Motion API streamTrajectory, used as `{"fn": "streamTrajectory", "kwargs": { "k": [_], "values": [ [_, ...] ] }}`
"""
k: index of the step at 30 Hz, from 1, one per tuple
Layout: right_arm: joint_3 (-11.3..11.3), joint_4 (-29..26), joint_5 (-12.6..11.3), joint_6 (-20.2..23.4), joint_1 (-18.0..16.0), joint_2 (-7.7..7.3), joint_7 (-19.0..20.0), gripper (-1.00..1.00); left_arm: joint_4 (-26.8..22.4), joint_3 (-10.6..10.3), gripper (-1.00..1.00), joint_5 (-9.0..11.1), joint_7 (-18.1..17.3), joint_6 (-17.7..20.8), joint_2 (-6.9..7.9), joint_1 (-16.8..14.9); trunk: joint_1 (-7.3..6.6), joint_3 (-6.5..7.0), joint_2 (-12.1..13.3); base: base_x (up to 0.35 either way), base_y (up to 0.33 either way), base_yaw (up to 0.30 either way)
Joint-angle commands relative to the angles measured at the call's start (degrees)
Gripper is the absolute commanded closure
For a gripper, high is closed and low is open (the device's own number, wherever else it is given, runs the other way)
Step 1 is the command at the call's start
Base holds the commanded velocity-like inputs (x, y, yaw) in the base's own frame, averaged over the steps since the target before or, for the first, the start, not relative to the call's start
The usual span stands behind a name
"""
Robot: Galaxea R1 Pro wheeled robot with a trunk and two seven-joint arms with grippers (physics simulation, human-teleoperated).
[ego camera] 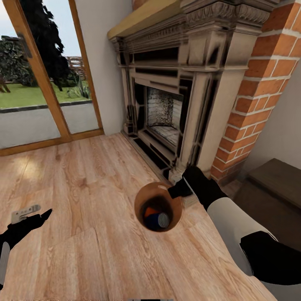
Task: Put the three can of soda from the living room inside the tash can in the kitchen.
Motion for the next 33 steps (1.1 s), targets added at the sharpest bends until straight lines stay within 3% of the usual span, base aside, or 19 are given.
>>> {"fn": "streamTrajectory", "kwargs": {
  "k": [1,15,23,33],
  "values": [
    [-0.11,-0.01,-1.46,0.3,-0.02,0.01,0.34,1.0,0.0,-0.01,-1.0,0.0,0.01,0.0,0.0,0.0,-0.01,0.03,0.0,0.0,0.278,0.204],
    [-0.16,0.0,-1.45,0.3,0.38,-0.08,0.27,1.0,0.0,-0.02,-1.0,-0.08,0.16,0.29,0.0,0.06,-0.01,0.48,0.0,0.0,0.21,0.237],
    [-0.16,0.05,-1.45,0.3,0.44,-0.15,0.27,1.0,-0.01,-0.03,-1.0,-0.17,0.24,0.37,0.0,1.12,-0.01,0.71,0.0,0.0,0.033,0.211],
    [-0.18,0.05,-1.45,0.3,0.5,-0.42,0.2,1.0,0.35,-0.04,-1.0,-0.23,0.16,-0.04,0.0,1.31,-0.01,0.73,0.0,-0.08,0.002,0.033]
  ]
}}
